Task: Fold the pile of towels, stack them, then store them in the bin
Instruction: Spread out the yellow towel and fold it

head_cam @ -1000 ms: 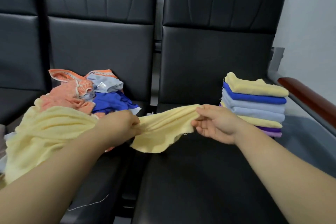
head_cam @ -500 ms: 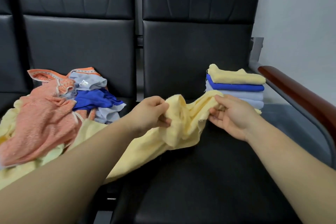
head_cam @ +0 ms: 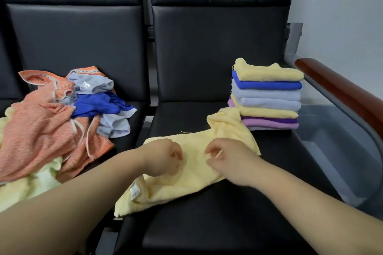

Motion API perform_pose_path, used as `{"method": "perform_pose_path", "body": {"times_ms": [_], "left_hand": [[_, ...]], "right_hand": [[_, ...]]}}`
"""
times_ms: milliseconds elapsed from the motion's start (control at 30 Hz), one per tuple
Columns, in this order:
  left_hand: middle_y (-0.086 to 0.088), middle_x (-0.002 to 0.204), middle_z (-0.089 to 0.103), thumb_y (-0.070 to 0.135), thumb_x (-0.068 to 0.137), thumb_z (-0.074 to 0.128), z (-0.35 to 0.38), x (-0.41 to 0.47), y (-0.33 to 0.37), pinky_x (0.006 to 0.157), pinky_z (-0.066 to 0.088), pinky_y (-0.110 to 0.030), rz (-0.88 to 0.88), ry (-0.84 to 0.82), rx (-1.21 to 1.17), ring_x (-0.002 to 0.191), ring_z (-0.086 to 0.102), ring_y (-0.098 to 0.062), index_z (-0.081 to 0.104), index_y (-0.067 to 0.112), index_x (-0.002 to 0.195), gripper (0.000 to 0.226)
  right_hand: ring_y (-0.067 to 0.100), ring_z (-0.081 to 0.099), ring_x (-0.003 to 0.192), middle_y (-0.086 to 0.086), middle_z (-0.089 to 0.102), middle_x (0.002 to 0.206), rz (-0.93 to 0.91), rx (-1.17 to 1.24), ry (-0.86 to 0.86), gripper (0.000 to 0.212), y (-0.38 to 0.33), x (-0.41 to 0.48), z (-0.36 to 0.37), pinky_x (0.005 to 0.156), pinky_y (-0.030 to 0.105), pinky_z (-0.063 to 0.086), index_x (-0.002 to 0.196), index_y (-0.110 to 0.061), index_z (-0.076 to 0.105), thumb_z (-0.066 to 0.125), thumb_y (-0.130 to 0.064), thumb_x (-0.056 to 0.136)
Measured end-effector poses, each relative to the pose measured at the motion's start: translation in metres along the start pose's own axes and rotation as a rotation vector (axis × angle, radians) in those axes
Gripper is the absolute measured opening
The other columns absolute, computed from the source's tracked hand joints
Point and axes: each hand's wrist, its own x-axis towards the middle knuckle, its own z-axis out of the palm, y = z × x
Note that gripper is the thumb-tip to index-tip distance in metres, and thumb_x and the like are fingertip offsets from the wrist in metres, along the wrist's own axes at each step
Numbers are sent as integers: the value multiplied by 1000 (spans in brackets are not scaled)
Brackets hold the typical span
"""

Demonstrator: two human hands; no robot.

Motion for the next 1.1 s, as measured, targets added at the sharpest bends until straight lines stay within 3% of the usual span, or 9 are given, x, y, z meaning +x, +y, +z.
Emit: {"method": "perform_pose_path", "body": {"times_ms": [100, 200, 367, 533, 667, 767, 900, 1000, 1100], "left_hand": [[10, 108, 69, 22, 94, 62, 3, 3, -6, 84, 55, -30, 14, 69, -380, 92, 66, -9, 66, 26, 112, 19], [2, 96, 71, 10, 92, 63, 2, -1, -11, 76, 56, -37, 64, 135, -616, 79, 64, -11, 66, 21, 101, 15], [17, 92, 66, 25, 91, 63, -7, -5, -31, 77, 49, -20, 107, 86, -194, 86, 62, 0, 66, 35, 89, 11], [14, 96, 72, 10, 92, 55, -5, -7, -37, 82, 52, -21, 59, 32, -336, 88, 64, -3, 69, 28, 94, 22], [11, 94, 73, 17, 80, 66, -4, -12, -46, 83, 51, -20, 102, -85, -589, 85, 64, -4, 72, 22, 101, 23], [10, 99, 72, 27, 83, 76, 1, -12, -48, 88, 50, -21, 152, -124, -459, 87, 63, -1, 73, 33, 105, 23], [15, 113, 63, 37, 78, 84, 6, -10, -38, 97, 49, -22, 232, -82, -235, 104, 60, -1, 72, 39, 107, 32], [10, 110, 64, 31, 82, 82, 9, -7, -29, 97, 49, -26, 298, -65, -172, 104, 61, -8, 76, 27, 102, 22], [-3, 104, 66, 31, 86, 75, 9, -4, -28, 94, 51, -37, 273, -55, -159, 97, 62, -18, 74, 19, 93, 14]], "right_hand": [[3, 56, 111, -20, 53, 122, -129, -79, -242, 41, -1, 1, 20, 97, 21, 45, 135, -35, 61, 66, -41, 95], [9, 48, 131, -16, 47, 143, -99, -272, -183, 47, 11, 12, 14, 112, 28, 39, 142, -34, 58, 60, -49, 98], [17, 55, 114, -7, 56, 128, 40, -322, 73, 37, 1, 6, 16, 98, 35, 50, 132, -25, 60, 54, -39, 98], [11, 44, 127, -12, 50, 136, -292, -218, -164, 46, -21, -7, 60, 111, 31, 38, 136, -32, 62, 63, -53, 95], [12, 53, 119, -11, 57, 123, -191, -236, -97, 29, 2, 13, 37, 106, 32, 43, 120, -29, 73, 66, -45, 96], [11, 51, 119, -14, 55, 121, -40, -310, -26, 24, 18, 17, 9, 101, 29, 44, 120, -32, 71, 64, -36, 97], [3, 55, 95, -18, 54, 109, -24, -45, 134, 27, 0, 6, 12, 82, 18, 43, 111, -34, 69, 60, -17, 93], [1, 56, 91, -19, 56, 105, -78, 24, 33, 22, -20, -6, 31, 81, 17, 44, 113, -33, 69, 64, -37, 92], [3, 58, 93, -17, 62, 101, 8, -38, -86, 38, -25, -6, 42, 83, 26, 50, 106, -33, 69, 63, -66, 86]]}}
